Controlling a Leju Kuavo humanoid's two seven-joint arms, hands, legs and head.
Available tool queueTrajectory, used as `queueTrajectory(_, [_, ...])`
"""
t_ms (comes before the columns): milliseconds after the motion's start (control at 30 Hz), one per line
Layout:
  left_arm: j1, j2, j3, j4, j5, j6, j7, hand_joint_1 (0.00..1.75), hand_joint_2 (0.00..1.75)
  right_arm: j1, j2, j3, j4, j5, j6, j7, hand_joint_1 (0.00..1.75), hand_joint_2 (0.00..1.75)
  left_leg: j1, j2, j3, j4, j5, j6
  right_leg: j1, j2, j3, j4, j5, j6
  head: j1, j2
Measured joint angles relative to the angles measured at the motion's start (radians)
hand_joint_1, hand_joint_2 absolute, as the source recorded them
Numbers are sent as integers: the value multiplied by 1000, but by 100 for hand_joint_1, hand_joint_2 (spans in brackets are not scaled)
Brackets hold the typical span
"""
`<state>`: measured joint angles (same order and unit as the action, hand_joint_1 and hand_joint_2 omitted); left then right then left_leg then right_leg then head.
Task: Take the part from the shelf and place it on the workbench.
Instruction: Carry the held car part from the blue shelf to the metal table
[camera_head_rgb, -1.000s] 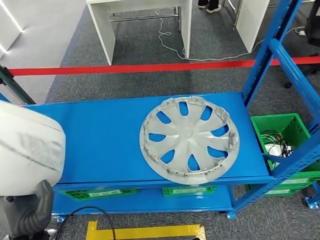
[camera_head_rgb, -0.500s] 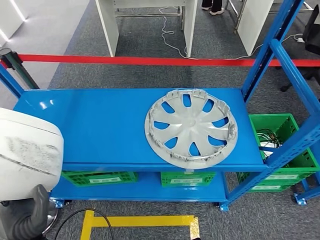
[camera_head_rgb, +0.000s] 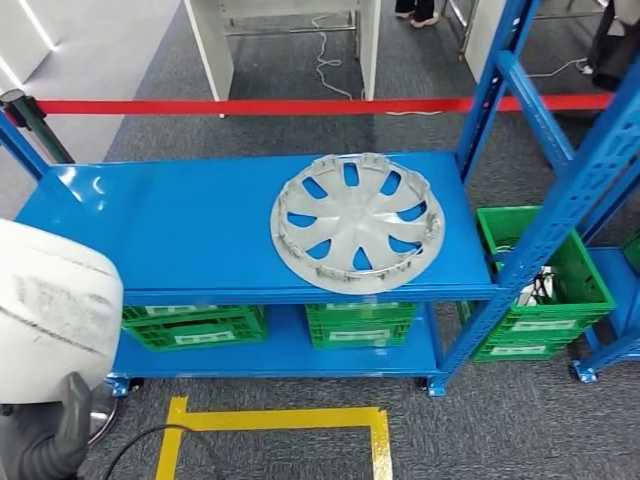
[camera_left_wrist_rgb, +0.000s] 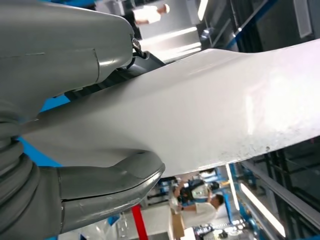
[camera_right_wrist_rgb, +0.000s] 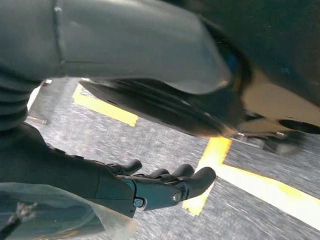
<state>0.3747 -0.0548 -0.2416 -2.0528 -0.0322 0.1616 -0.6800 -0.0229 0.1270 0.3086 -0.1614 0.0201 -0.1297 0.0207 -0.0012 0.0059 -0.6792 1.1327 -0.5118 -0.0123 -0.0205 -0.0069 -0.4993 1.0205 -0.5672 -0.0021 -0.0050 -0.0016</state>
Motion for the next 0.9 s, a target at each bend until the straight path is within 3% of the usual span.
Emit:
queueTrajectory(67, [0, -1, 12, 0, 5, -3, 1, 175, 175, -2, 0, 0, 0, 6, 5, 2, 0, 175, 5, 0, -13, 121, -88, -8, 2, -3, -21, 2, 22, -3, -3, 0])
queueTrajectory(100, [0, -1, 17, 0, 7, -4, 1, 175, 175, -3, -1, 0, 0, 7, 8, 2, 0, 175, 6, 0, -10, 165, -103, -10, 3, -5, -32, 3, 33, -3, -2, 0])
queueTrajectory(133, [0, -2, 22, 0, 11, -5, 1, 175, 175, -5, -1, 0, 0, 8, 9, 3, 0, 175, 6, 0, 7, 176, -94, -8, 4, -5, -43, 4, 43, -2, -2, 0])
queueTrajectory(167, [0, -3, 27, 0, 14, -6, 2, 175, 175, -6, -1, 0, 0, 9, 11, 3, 0, 175, 6, -1, 41, 148, -71, -4, 5, -6, -55, 4, 53, -1, -3, 0])
queueTrajectory(233, [0, -6, 35, 0, 18, -7, 3, 175, 175, -9, -1, 0, 0, 9, 13, 3, 0, 175, 3, -4, 144, 5, -30, 12, 7, -5, -73, 5, 70, 2, -2, 0])
queueTrajectory(300, [-1, -9, 39, 0, 18, -7, 5, 175, 175, -11, -1, 0, 0, 10, 14, 3, 0, 175, -2, -7, 219, -122, -28, 25, 8, -4, -83, 3, 87, 10, -2, 0])
queueTrajectory(333, [-1, -10, 41, 0, 18, -7, 6, 175, 175, -11, 0, 0, 0, 10, 15, 3, 0, 175, -6, -8, 229, -148, -34, 28, 7, -4, -87, 1, 96, 16, -2, 0])
queueTrajectory(400, [-1, -12, 44, 0, 19, -9, 8, 175, 175, -11, 0, 0, 0, 10, 16, 3, 0, 175, -7, -6, 222, -162, -19, 31, 4, -4, -95, -2, 108, 29, -2, 0])
queueTrajectory(433, [-1, -13, 46, 0, 19, -11, 10, 175, 175, -10, -1, 0, 0, 10, 17, 3, 0, 175, -6, -3, 214, -168, -8, 35, 3, -3, -101, 4, 96, 33, -1, 0])
queueTrajectory(500, [-2, -18, 49, 0, 20, -15, 13, 175, 175, -11, -1, 0, 0, 12, 19, 2, 0, 175, -4, 2, 190, -175, 18, 44, 4, 1, -125, 64, 17, 38, 3, 0])
queueTrajectory(567, [-3, -22, 51, 0, 22, -17, 14, 175, 175, -11, -2, 0, 0, 13, 19, -1, 0, 175, -7, 4, 156, -170, 41, 50, 5, 3, -154, 186, -76, 42, 6, 0])
queueTrajectory(600, [-3, -23, 52, 0, 22, -18, 15, 175, 175, -11, -2, 0, 0, 13, 19, -2, 0, 175, -9, 5, 138, -167, 53, 51, 5, 3, -159, 240, -92, 43, 7, 0])
queueTrajectory(633, [-3, -25, 53, 1, 23, -19, 15, 175, 175, -11, -2, 0, 0, 14, 19, -3, 0, 175, -11, 5, 119, -163, 65, 51, 5, 3, -153, 271, -82, 45, 7, 0])
queueTrajectory(667, [-3, -26, 54, 1, 23, -20, 15, 175, 175, -11, -3, 0, 0, 15, 19, -3, 0, 175, -11, 5, 100, -157, 76, 49, 6, 3, -133, 271, -52, 45, 7, 0])
queueTrajectory(700, [-3, -27, 54, 1, 24, -21, 16, 175, 175, -11, -3, 0, 0, 15, 19, -3, 0, 175, -11, 5, 80, -149, 86, 47, 5, 3, -95, 234, -15, 45, 8, 0])
queueTrajectory(733, [-3, -27, 55, 1, 26, -21, 16, 175, 175, -11, -3, 0, 0, 16, 19, -4, 0, 175, -11, 5, 62, -139, 93, 44, 5, 3, -43, 169, 5, 44, 8, 0])
queueTrajectory(800, [-4, -29, 57, 1, 30, -25, 15, 175, 175, -12, -3, 0, 0, 18, 19, -5, 0, 175, -13, 5, 36, -116, 105, 35, 7, 4, 57, 20, -13, 38, 6, 0])
queueTrajectory(833, [-5, -30, 57, 1, 32, -28, 14, 175, 175, -12, -3, 0, 0, 18, 20, -7, 0, 175, -13, 5, 29, -110, 112, 30, 9, 5, 81, -25, -33, 33, 6, 0])
queueTrajectory(900, [-8, -30, 61, 1, 38, -37, 9, 175, 175, -11, -3, 0, 0, 20, 22, -10, 0, 175, -12, 5, 23, -107, 127, 20, 11, 5, 80, -47, -37, 18, 6, 0])
